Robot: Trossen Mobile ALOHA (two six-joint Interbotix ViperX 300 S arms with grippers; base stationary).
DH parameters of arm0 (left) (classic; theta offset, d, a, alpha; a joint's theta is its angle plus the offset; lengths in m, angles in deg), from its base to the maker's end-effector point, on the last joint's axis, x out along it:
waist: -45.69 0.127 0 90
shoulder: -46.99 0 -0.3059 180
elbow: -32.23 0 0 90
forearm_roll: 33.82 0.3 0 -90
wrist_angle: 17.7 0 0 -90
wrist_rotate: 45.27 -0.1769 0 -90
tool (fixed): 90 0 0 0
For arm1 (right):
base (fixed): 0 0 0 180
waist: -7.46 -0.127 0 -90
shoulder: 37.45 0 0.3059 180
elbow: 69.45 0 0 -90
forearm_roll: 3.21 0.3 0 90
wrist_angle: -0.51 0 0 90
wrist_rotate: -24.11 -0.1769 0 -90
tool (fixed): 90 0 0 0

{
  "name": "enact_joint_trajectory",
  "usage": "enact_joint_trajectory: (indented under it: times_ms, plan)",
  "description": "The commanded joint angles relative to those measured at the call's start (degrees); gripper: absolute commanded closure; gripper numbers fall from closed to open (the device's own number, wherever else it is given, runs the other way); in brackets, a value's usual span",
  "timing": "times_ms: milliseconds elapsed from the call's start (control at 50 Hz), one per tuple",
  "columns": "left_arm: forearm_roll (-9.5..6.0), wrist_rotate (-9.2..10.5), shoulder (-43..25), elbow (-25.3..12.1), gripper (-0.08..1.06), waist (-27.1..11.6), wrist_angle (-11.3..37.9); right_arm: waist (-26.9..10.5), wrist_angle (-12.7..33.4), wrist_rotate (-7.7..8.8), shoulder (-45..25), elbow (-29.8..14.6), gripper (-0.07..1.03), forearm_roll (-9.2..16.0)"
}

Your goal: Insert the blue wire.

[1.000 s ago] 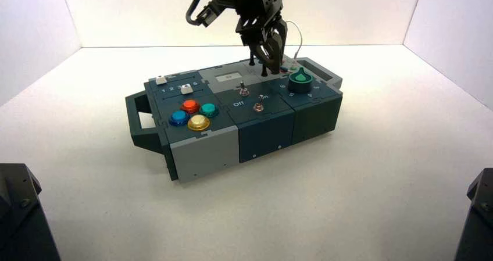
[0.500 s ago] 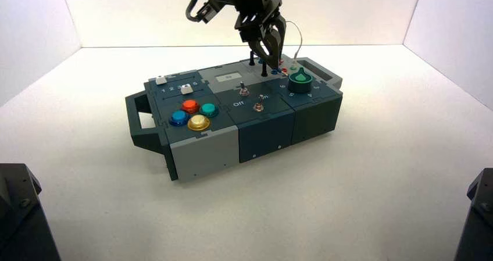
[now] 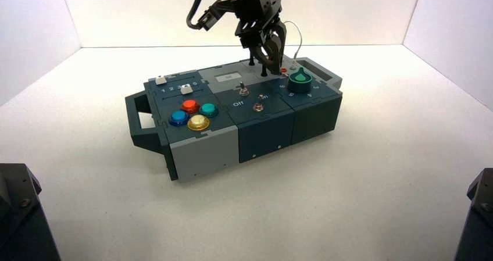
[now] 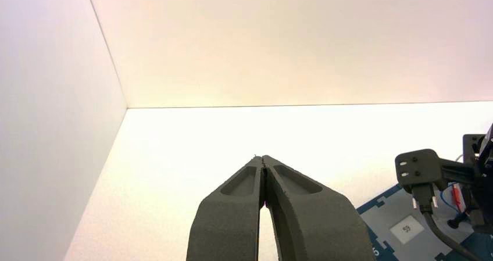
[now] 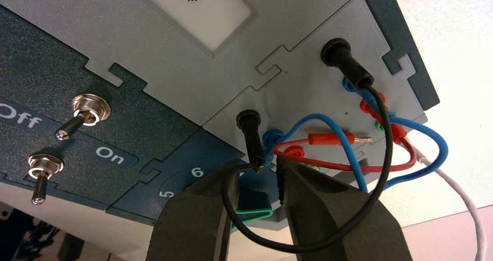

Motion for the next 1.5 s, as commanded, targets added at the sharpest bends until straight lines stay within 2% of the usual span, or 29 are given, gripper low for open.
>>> enact_joint_trajectory:
  times_ms: [20, 740, 1160, 1500]
  plan:
    - [0.0, -0.18, -0.4, -1.4, 1.01, 0.6, -0.7, 0.0, 0.4, 0.18, 1.0, -1.7, 0.61, 0.1]
    - [0.0, -0.26, -0.3, -1.4, 1.01, 1.0, -0.7, 0.1, 1.2, 0.0, -1.4, -3.3, 0.65, 0.8]
    - [0.09, -0.26, -0.3, -1.4, 1.01, 1.4, -0.7, 0.2, 1.4, -0.09, -2.4, -3.8, 0.72, 0.9]
    - [0.0, -0.26, -0.3, -1.4, 1.01, 1.5, -0.7, 0.8, 1.4, -0.88, -2.7, -3.4, 0.79, 0.9]
